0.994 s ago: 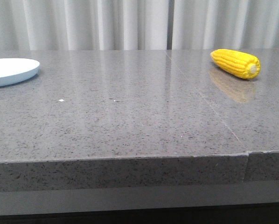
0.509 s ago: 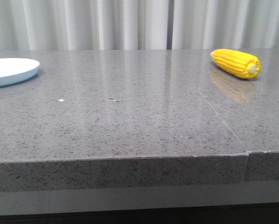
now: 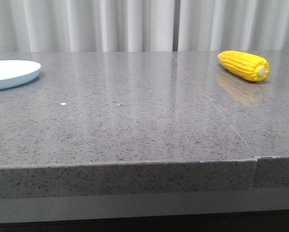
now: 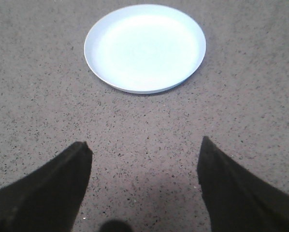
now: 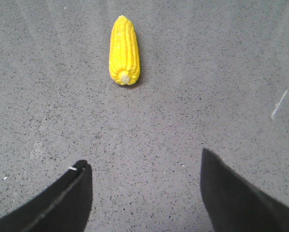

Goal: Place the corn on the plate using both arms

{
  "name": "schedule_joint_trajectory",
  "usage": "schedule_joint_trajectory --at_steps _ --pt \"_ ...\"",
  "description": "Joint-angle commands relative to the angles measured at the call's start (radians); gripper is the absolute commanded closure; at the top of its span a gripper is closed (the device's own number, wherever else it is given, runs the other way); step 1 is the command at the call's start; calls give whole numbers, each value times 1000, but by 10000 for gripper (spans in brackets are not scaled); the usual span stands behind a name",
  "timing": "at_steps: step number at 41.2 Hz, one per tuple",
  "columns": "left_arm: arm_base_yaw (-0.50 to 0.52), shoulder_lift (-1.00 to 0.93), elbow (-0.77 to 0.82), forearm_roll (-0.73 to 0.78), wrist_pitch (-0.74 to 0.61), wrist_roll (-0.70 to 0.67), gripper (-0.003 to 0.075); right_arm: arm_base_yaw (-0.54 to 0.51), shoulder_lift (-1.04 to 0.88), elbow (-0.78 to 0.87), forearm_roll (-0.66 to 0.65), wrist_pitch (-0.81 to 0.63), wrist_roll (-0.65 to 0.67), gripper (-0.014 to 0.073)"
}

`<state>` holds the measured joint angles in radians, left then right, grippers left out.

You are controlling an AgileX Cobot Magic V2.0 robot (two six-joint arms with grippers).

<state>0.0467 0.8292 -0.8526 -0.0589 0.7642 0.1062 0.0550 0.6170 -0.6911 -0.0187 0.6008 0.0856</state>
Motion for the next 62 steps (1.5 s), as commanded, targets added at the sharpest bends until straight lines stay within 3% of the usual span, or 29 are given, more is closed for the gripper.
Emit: schedule_joint_trajectory --at_steps 1,10,16,21,40,51,62 --pt "7 99 -70 23 -58 -7 258 -8 8 -24 -8 -65 -11 85" --pt "104 314 -177 -16 -58 13 258 -8 8 -24 -8 -65 -11 85" --pt "196 461 -254 -228 -51 181 258 -8 8 -24 -8 -65 -11 85" --pt "246 581 -313 -353 -79 231 258 -8 8 -24 -8 -65 -11 85" --pt "240 890 -543 -387 -119 231 258 -8 8 -24 -8 -65 -11 85" --pt "240 976 -633 -394 -99 231 262 -8 8 -24 -8 -65 -11 85" --pt "240 1011 -645 -394 -87 231 347 -8 8 -24 -8 -65 -11 85"
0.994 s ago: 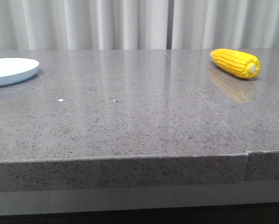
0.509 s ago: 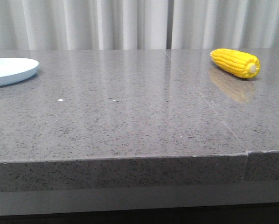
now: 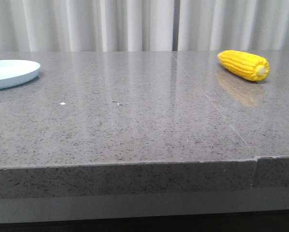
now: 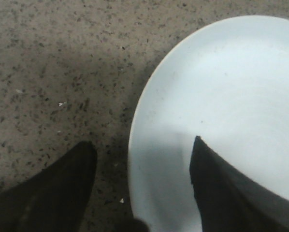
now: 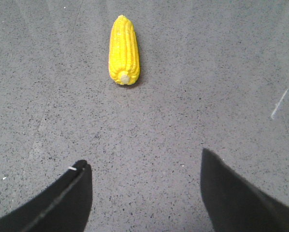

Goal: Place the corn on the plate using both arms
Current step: 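Push the white plate with the left gripper toward the table center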

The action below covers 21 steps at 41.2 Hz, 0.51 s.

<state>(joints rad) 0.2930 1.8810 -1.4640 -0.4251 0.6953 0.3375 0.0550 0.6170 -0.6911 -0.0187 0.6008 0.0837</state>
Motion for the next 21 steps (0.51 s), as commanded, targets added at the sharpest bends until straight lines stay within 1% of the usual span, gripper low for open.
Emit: schedule_joint_trajectory --at_steps 1,4,7,10,13,16,17,21 --pt "-7 -41 -33 -28 -15 0 356 -8 8 -24 -8 -65 -9 85" --pt "-7 -35 -33 -28 -10 0 386 -8 8 -24 -8 -65 -9 85" --pt "-7 -35 -33 -28 -7 0 435 -8 8 -24 -8 -65 -9 85" --pt "-7 -35 -33 -28 -7 0 549 -8 8 -24 -8 -65 -9 85" --pt "-7 -35 -33 -26 -4 0 647 -8 8 -24 -8 -65 -9 85" --pt "-7 -35 -33 -26 -2 0 727 -8 8 -24 -8 -65 -9 85" --pt "-7 -35 -33 -26 3 0 738 -8 8 -24 -8 -65 -9 85" --pt "-14 -47 -33 -26 14 0 740 -8 8 -24 -8 -65 -9 85"
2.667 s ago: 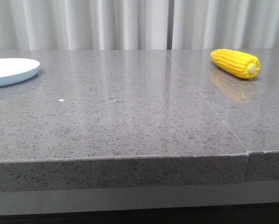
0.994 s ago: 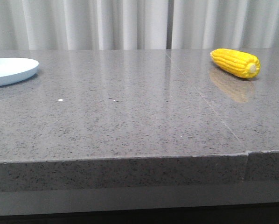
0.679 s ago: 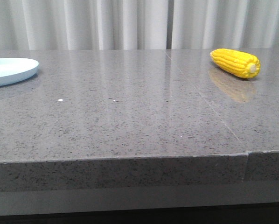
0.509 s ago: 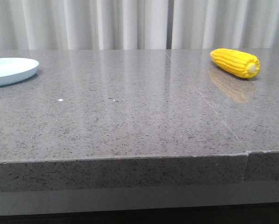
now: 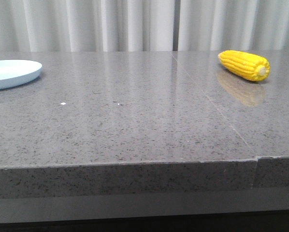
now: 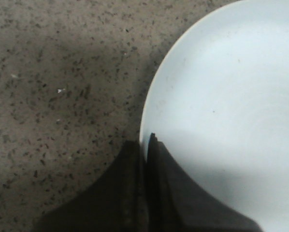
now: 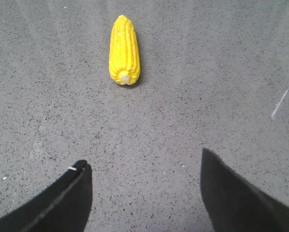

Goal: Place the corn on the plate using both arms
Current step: 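Push the white plate with the left gripper toward the table center, then release the plate and lift the left gripper away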

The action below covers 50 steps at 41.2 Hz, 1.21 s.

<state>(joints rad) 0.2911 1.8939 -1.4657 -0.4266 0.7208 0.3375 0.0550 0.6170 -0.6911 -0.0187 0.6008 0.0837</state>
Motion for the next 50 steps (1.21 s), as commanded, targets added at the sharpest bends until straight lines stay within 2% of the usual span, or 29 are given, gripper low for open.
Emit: schedule_joint_trajectory --at_steps 1,12,22,32,41,50 --pt "-15 -66 -32 -24 -6 0 740 -8 8 -24 -8 -65 -9 85" --pt "-125 -170 -33 -24 9 0 741 -8 8 -24 -8 -65 -9 85" --pt "-313 -198 -33 -61 6 0 741 -8 8 -24 -8 -65 -9 85" --pt "-493 -172 -33 -61 -56 -2 740 -8 8 -24 -8 -65 -9 85" --pt "-563 -111 -43 -100 -78 -2 740 -8 8 -24 -8 -65 -9 85" --pt "-569 -65 -50 -112 -70 -2 740 -8 8 -24 -8 -65 -9 85"
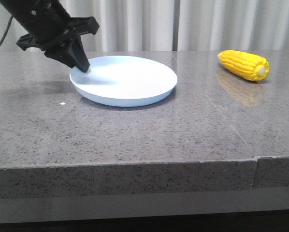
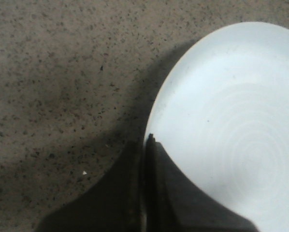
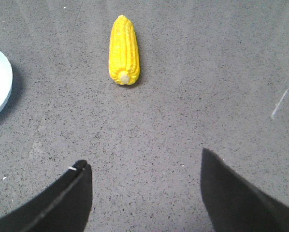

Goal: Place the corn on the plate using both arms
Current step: 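Release the plate and lift the left gripper away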

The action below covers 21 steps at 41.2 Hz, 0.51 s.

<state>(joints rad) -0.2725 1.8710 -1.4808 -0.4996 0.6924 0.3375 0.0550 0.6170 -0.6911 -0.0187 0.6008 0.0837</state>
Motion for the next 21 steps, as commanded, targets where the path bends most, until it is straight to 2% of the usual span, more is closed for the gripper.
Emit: schedule_joint_trajectory --at_steps 1,8,11,16,19,21 --pt "-6 -40 -35 -39 -39 -2 740 -8 8 -24 -8 -65 -9 85" --pt "-6 -33 -35 -39 -28 -2 714 -8 8 -24 -8 -65 -9 85" --pt "-6 -33 -35 -39 -24 -2 624 -8 8 -24 -8 -65 -9 85" --pt "-6 -39 -35 -39 -13 -2 378 -8 8 -24 -8 -65 -9 85" --pt "-6 -56 -35 -22 -13 -2 308 -8 8 -24 -8 -65 -9 85" --pt "-8 -75 -35 -8 -13 -2 299 -8 8 -24 -8 -65 -9 85"
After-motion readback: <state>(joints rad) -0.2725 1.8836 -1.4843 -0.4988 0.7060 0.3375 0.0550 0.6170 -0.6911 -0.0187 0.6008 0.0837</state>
